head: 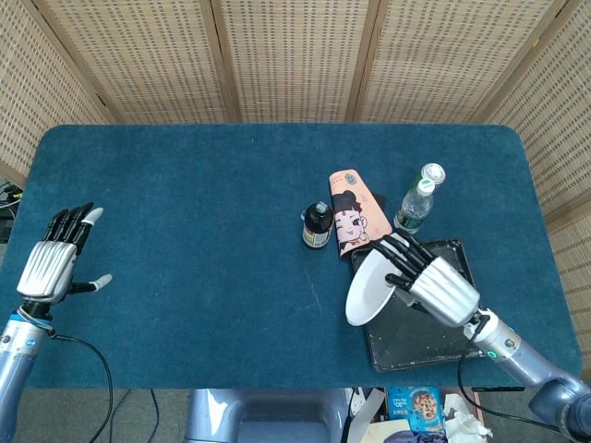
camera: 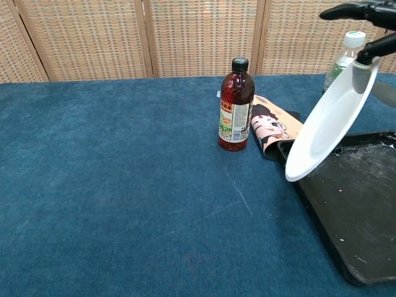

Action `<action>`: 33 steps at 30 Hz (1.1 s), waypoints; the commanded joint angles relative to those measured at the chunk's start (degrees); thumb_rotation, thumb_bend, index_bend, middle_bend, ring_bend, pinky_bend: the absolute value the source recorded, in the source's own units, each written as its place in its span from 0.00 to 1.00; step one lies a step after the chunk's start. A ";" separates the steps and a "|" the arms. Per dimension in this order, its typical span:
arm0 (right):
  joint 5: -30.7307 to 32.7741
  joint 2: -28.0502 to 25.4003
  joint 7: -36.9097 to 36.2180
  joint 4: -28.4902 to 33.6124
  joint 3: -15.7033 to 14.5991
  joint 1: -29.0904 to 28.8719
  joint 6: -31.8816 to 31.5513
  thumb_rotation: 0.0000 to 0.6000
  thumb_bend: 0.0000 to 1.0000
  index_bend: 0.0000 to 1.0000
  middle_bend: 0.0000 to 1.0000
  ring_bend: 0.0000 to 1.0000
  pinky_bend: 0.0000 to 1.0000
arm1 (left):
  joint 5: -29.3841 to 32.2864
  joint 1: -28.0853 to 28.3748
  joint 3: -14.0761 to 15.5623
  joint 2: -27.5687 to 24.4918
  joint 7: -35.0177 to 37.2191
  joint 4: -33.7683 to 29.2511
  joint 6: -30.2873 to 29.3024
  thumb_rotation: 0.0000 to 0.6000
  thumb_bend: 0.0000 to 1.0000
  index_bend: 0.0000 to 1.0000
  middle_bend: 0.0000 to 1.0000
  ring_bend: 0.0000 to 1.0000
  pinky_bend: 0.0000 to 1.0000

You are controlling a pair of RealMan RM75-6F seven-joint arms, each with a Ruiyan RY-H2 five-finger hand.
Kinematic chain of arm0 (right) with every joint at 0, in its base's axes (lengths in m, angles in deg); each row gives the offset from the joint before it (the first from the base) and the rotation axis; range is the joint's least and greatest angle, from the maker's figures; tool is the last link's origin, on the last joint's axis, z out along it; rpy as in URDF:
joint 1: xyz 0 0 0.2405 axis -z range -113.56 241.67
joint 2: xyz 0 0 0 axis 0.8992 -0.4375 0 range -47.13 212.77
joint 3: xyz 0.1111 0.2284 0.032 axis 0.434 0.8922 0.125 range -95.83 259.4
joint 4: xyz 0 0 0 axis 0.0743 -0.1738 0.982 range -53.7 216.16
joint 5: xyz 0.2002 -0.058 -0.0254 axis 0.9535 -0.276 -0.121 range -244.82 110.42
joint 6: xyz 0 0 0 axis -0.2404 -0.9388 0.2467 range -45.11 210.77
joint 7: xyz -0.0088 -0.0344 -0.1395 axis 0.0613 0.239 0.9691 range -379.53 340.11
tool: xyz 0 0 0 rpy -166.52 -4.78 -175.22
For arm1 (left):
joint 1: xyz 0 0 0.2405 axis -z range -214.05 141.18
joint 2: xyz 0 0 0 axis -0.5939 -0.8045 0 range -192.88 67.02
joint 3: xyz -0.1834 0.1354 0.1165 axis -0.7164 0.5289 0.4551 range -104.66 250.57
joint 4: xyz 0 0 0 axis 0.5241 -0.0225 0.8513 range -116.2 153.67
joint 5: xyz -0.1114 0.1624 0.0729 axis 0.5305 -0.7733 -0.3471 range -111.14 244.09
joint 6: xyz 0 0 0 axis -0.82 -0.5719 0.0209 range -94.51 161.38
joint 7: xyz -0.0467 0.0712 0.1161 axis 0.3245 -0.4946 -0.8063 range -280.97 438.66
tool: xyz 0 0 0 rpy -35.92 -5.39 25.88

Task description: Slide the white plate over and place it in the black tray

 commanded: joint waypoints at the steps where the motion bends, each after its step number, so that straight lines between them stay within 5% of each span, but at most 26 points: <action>1: 0.64 -0.20 -0.90 -1.54 -0.41 1.36 -0.26 1.00 0.60 0.68 0.00 0.00 0.00 | -0.20 0.01 0.11 0.09 -0.20 -0.17 -0.03 1.00 0.00 0.00 0.00 0.00 0.00; 12: 2.19 4.14 -5.47 -8.27 -0.31 3.67 1.16 1.00 0.60 0.68 0.00 0.00 0.00 | -0.29 -0.09 0.07 0.08 -0.38 -0.43 -0.18 1.00 0.00 0.00 0.00 0.00 0.00; 15: 2.79 5.01 -6.49 -9.47 -0.24 4.03 1.94 1.00 0.51 0.66 0.00 0.00 0.00 | -0.15 -0.10 0.03 0.05 -0.34 -0.38 -0.09 1.00 0.00 0.00 0.00 0.00 0.00; 17: 2.95 5.39 -6.75 -10.94 -0.49 4.47 2.42 1.00 0.21 0.43 0.00 0.00 0.00 | -0.02 -0.12 0.01 0.02 -0.34 -0.34 -0.02 1.00 0.00 0.00 0.00 0.00 0.00; 20: 3.15 3.82 -3.74 -12.19 -2.14 4.97 6.42 1.00 0.00 0.10 0.00 0.00 0.00 | 0.10 -0.13 -0.06 -0.02 -0.32 -0.19 0.01 1.00 0.00 0.00 0.00 0.00 0.00; 25: 3.13 -0.36 0.68 -7.84 -4.13 6.10 9.61 1.00 0.00 0.01 0.00 0.00 0.00 | 0.46 -0.10 -0.19 0.10 -0.54 -0.02 0.20 1.00 0.00 0.00 0.00 0.00 0.00; 33: 5.01 -7.21 4.83 0.83 -6.71 8.01 15.18 1.00 0.00 0.00 0.00 0.00 0.00 | 0.18 -0.17 0.00 0.29 -1.24 -0.41 0.02 1.00 0.00 0.00 0.00 0.00 0.00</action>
